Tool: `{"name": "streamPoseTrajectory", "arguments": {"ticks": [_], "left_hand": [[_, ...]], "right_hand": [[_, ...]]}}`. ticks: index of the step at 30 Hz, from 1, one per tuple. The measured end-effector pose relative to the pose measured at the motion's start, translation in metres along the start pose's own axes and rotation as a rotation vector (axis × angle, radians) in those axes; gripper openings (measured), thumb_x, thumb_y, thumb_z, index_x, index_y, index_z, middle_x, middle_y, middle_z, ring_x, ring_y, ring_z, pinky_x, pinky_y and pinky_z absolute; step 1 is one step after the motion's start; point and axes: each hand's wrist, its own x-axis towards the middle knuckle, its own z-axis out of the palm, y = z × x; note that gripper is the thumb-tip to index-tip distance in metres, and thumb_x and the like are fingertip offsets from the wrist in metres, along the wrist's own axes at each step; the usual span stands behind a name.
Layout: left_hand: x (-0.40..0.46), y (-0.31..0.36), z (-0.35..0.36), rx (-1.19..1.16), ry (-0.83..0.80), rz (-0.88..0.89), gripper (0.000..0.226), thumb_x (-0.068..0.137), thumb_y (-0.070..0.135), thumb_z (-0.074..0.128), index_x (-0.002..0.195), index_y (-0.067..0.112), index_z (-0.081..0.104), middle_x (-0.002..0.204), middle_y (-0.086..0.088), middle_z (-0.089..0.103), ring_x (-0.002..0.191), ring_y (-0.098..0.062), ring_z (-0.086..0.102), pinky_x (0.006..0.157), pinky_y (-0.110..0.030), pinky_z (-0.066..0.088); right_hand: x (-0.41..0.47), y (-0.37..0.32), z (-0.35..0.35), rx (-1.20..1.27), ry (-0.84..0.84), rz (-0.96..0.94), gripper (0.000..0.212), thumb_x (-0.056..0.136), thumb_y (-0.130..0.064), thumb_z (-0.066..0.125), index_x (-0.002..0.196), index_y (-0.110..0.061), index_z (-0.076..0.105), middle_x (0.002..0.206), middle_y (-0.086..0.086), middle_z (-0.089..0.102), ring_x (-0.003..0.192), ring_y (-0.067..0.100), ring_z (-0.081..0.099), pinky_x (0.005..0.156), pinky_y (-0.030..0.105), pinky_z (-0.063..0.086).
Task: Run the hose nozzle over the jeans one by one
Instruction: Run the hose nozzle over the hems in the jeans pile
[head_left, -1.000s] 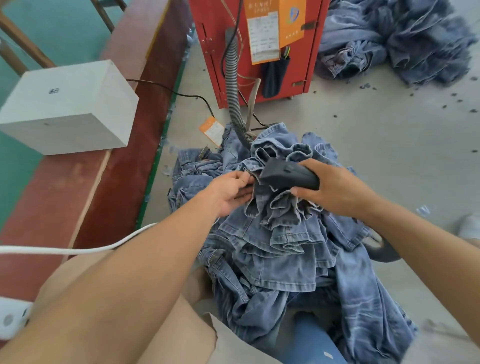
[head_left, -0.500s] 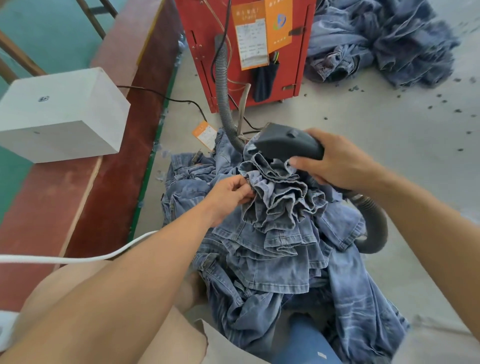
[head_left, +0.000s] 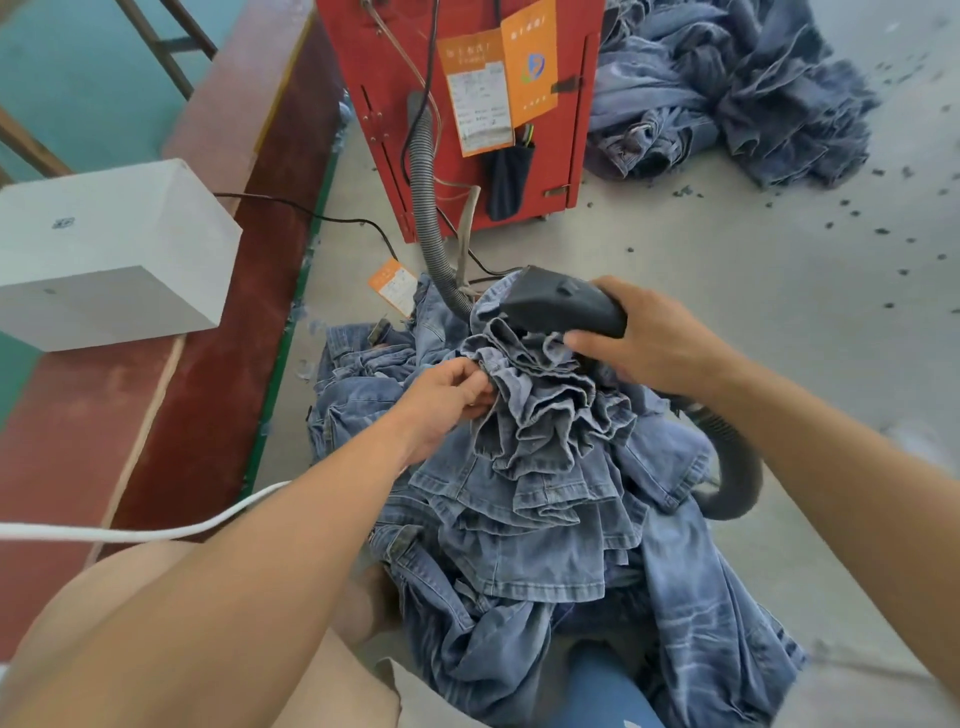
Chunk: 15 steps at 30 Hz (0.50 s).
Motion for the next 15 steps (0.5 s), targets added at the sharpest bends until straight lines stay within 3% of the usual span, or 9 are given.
{"name": "streamPoseTrajectory", "arguments": {"ticks": [3, 6, 10, 13, 15], "left_hand": [[0.001, 0.003, 0.000, 0.028, 0.055, -0.019, 0.024, 0.108, 0.023, 0.052, 0.088, 0.018, 0.062, 0.083, 0.000, 0.063, 0.074, -0.016, 0.053, 0.070, -0.030, 0.041], [0.001, 0.003, 0.000, -0.081, 0.168, -0.041, 0.024, 0.102, 0.005, 0.046, 0.089, 0.017, 0.062, 0.085, -0.003, 0.065, 0.071, -0.018, 0.055, 0.065, -0.034, 0.038], [0.003, 0.000, -0.003, -0.400, 0.315, -0.152, 0.024, 0.091, -0.012, 0.039, 0.098, 0.010, 0.046, 0.105, -0.018, 0.059, 0.097, -0.033, 0.059, 0.072, -0.046, 0.048], [0.004, 0.001, -0.004, -0.330, 0.358, -0.202, 0.031, 0.082, -0.015, 0.043, 0.096, 0.012, 0.043, 0.089, -0.012, 0.045, 0.077, -0.029, 0.050, 0.064, -0.041, 0.048], [0.001, 0.000, -0.001, -0.199, 0.359, -0.270, 0.050, 0.078, -0.011, 0.047, 0.125, 0.006, 0.050, 0.084, -0.010, 0.046, 0.068, -0.025, 0.046, 0.067, -0.038, 0.048]], "right_hand": [[-0.024, 0.016, -0.023, -0.086, -0.117, -0.009, 0.023, 0.093, -0.031, 0.076, 0.110, -0.029, 0.061, 0.079, -0.006, 0.066, 0.061, 0.002, 0.061, 0.056, 0.016, 0.045], [-0.055, 0.037, -0.025, -0.117, -0.196, 0.031, 0.026, 0.091, -0.032, 0.079, 0.110, -0.034, 0.061, 0.082, -0.016, 0.066, 0.068, 0.000, 0.061, 0.062, 0.014, 0.045], [-0.071, 0.052, -0.016, -0.134, -0.191, 0.062, 0.031, 0.092, -0.035, 0.078, 0.114, -0.041, 0.057, 0.088, -0.016, 0.067, 0.076, 0.001, 0.063, 0.064, 0.017, 0.045], [-0.073, 0.054, -0.011, -0.132, -0.172, 0.077, 0.032, 0.092, -0.036, 0.078, 0.116, -0.040, 0.057, 0.091, -0.013, 0.069, 0.075, 0.003, 0.064, 0.069, 0.027, 0.051], [-0.078, 0.055, -0.010, -0.130, -0.175, 0.070, 0.034, 0.092, -0.036, 0.078, 0.120, -0.040, 0.058, 0.093, -0.015, 0.069, 0.078, 0.003, 0.065, 0.073, 0.030, 0.055]]}}
